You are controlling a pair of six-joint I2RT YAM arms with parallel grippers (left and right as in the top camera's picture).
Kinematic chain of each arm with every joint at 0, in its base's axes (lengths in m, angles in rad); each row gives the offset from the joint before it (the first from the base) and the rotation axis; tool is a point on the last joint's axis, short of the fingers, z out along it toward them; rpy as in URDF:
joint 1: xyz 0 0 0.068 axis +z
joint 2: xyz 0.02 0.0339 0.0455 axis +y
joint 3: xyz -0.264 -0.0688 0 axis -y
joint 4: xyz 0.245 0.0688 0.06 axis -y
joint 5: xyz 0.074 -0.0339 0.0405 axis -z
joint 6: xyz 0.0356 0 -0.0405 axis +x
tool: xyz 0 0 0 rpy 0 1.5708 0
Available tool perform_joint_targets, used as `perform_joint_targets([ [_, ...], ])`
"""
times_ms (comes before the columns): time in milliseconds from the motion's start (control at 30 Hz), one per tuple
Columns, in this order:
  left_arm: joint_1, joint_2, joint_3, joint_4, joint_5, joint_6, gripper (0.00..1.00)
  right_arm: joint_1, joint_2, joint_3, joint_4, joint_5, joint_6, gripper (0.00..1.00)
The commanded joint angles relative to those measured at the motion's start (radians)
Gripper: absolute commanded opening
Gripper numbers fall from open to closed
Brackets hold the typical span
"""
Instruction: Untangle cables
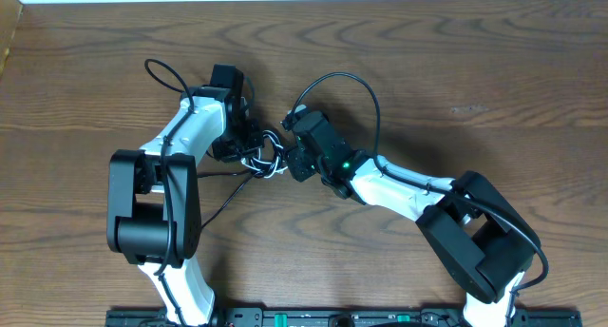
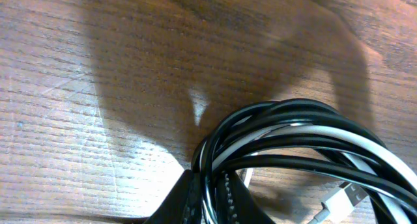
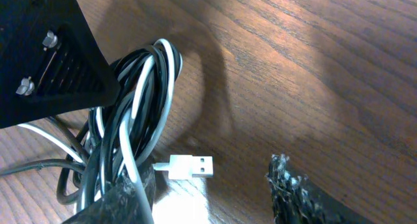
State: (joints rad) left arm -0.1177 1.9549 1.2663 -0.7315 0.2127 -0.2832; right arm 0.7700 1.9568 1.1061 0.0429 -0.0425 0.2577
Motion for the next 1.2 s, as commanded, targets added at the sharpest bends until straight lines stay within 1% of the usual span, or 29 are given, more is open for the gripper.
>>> perform_joint_targets([
  [0, 0.000, 0.005, -0.001, 0.001, 0.012, 0.013, 0.13, 0.011, 0.019, 0.011, 0.007, 0.018, -0.008, 0.47],
  [100, 0.000, 0.005, -0.001, 0.002, 0.012, 0.013, 0.13, 0.010, 0.019, 0.010, 0.006, 0.053, -0.008, 0.36],
  [233, 0.000, 0.005, -0.001, 0.002, 0.011, 0.013, 0.13, 0.010, 0.019, 0.010, -0.013, 0.191, -0.008, 0.29],
  [333, 0.000, 0.005, -0.001, 0.002, 0.011, 0.013, 0.13, 0.010, 0.019, 0.010, -0.033, 0.284, -0.008, 0.26],
  [500, 0.000, 0.005, -0.001, 0.001, 0.011, 0.013, 0.13, 0.010, 0.019, 0.010, -0.047, 0.358, -0.007, 0.25],
  [533, 0.000, 0.005, -0.001, 0.002, 0.011, 0.013, 0.13, 0.010, 0.019, 0.010, -0.048, 0.369, -0.007, 0.28],
  [633, 0.000, 0.005, -0.001, 0.002, 0.011, 0.013, 0.13, 0.010, 0.019, 0.010, -0.061, 0.418, 0.000, 0.30],
  [767, 0.000, 0.005, -0.001, 0.002, 0.011, 0.013, 0.13, 0.010, 0.019, 0.010, -0.063, 0.460, 0.000, 0.32],
  [900, 0.000, 0.005, -0.001, 0.002, 0.011, 0.013, 0.13, 0.007, 0.019, 0.010, -0.065, 0.463, 0.000, 0.45],
  [933, 0.000, 0.005, -0.001, 0.002, 0.011, 0.013, 0.13, 0.003, 0.019, 0.010, -0.068, 0.476, 0.000, 0.50],
  [1067, 0.000, 0.005, -0.001, 0.002, 0.011, 0.013, 0.13, -0.004, 0.019, 0.010, -0.082, 0.558, 0.000, 0.64],
  [1133, 0.000, 0.005, -0.001, 0.002, 0.011, 0.013, 0.13, -0.005, 0.019, 0.010, -0.080, 0.554, 0.003, 0.69],
  [1167, 0.000, 0.005, -0.001, 0.002, 0.011, 0.013, 0.13, -0.005, 0.019, 0.010, -0.080, 0.546, 0.018, 0.73],
])
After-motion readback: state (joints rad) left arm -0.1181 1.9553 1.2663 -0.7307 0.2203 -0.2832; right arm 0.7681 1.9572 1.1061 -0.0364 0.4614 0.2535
